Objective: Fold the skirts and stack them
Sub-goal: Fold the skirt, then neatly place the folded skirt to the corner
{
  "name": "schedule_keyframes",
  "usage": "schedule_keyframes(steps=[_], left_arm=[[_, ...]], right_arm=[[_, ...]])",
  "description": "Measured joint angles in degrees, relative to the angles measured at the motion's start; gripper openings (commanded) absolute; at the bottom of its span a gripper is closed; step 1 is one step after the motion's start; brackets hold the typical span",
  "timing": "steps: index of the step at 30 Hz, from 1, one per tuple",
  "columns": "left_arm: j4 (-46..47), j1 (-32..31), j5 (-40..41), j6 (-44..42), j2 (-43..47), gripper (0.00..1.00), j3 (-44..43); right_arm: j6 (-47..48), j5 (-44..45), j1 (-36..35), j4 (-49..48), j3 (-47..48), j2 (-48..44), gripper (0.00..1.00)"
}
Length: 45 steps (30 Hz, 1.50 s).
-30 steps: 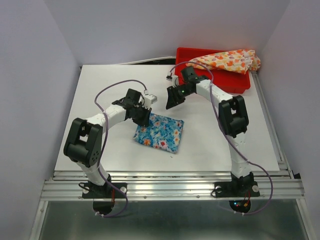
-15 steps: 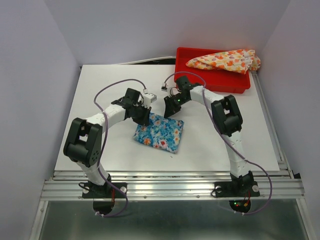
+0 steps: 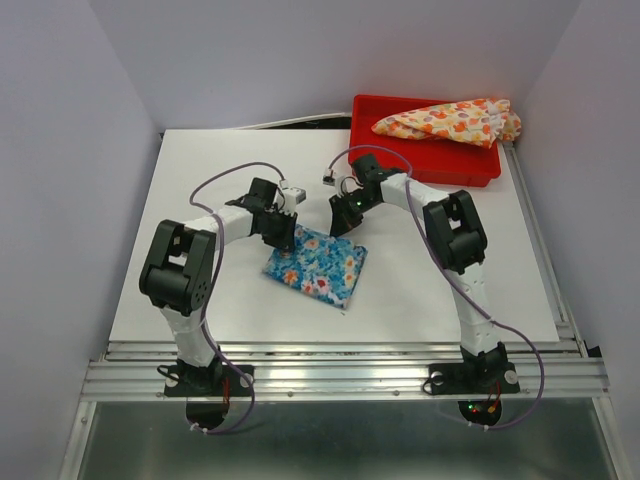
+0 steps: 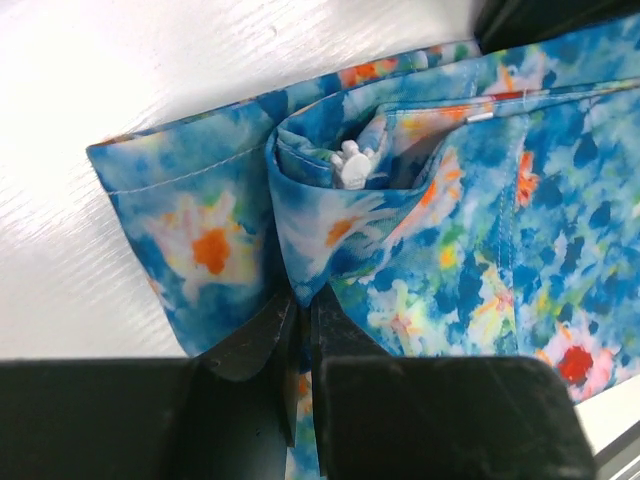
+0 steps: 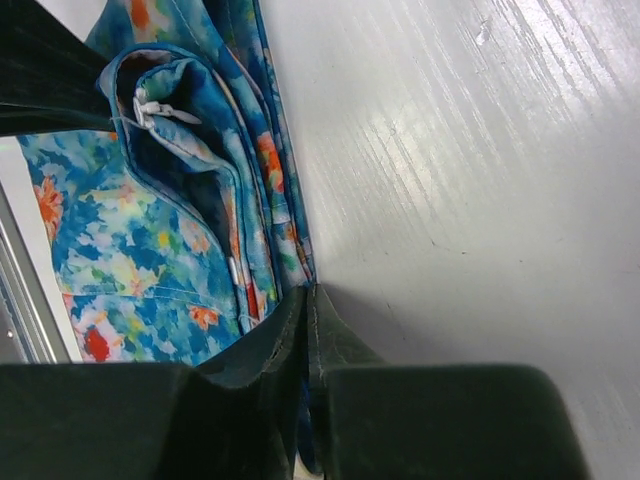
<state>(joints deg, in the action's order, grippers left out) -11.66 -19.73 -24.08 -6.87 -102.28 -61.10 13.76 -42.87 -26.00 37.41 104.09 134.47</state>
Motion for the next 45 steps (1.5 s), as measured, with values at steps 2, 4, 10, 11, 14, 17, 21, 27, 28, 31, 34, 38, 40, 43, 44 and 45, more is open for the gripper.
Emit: schedule_keyframes(steps=[2,4,10,11,14,17,21,27,28,31,34,38,40,43,44,45], left_arm=[[0.4,0.1,-0.3,0.8,-1.5,0.00,-1.0],[1.2,0.3,-0.3,1.4,-2.2,0.00,-1.7],[3.2,0.4,-0.9,3.6,-3.9,0.00,-3.0],[3.3,0.5,-0.9,4.0,-4.2,0.00,-3.2],[3.6,0.7,-0.5,5.1,-4.9,0.00,-4.2],[3.7,0.7,0.7,5.7,-5.2,0.08,-4.8],[2.5,0.9,4.2,5.5,-5.4,0.38,-6.3],[0.2,1.7,9.4,4.6,-2.3,0.99,-6.9],[-0.4,1.7,10.2,4.7,-0.7,0.99,-6.9],[-3.4,1.4,13.5,4.2,6.4,0.99,-8.8],[-3.7,-0.2,16.5,4.2,12.3,0.99,-12.3],[-2.8,-5.0,20.0,6.0,20.6,0.99,-11.8],[-2.8,-8.7,21.5,7.3,22.4,0.99,-9.5],[-2.6,-14.8,22.5,9.8,22.0,0.99,-2.7],[-3.1,-15.7,22.8,10.7,21.3,0.99,-1.4],[-3.9,-16.7,23.5,11.6,20.1,0.98,-0.2]], right_arm=[[-0.3,0.1,0.0,0.2,0.2,0.0,0.24],[-0.7,0.7,0.0,0.8,0.8,0.0,0.29],[-4.4,6.5,1.2,2.4,5.2,-0.2,0.55],[-5.0,8.2,2.4,2.7,6.3,-0.3,0.59],[-5.7,10.6,5.6,3.6,6.6,-1.9,0.63],[-6.1,12.2,8.2,4.7,5.5,-5.4,0.65],[-6.8,12.4,8.9,5.0,-1.5,-13.8,0.67],[-8.5,12.0,8.0,5.5,-9.5,-21.7,0.79],[-8.9,12.0,8.2,5.5,-10.2,-22.1,0.83],[-10.1,12.5,9.5,5.6,-11.3,-23.0,0.88],[-10.8,13.4,11.0,5.4,-11.3,-23.9,0.89],[-11.5,14.9,12.6,5.4,-11.3,-25.7,0.89],[-12.0,15.5,12.9,5.4,-11.3,-26.3,0.89],[-12.6,16.0,12.9,5.4,-11.3,-26.4,0.90],[-12.7,16.2,12.9,5.4,-11.3,-26.4,0.90],[-12.8,16.3,12.9,5.4,-11.3,-26.4,0.90]])
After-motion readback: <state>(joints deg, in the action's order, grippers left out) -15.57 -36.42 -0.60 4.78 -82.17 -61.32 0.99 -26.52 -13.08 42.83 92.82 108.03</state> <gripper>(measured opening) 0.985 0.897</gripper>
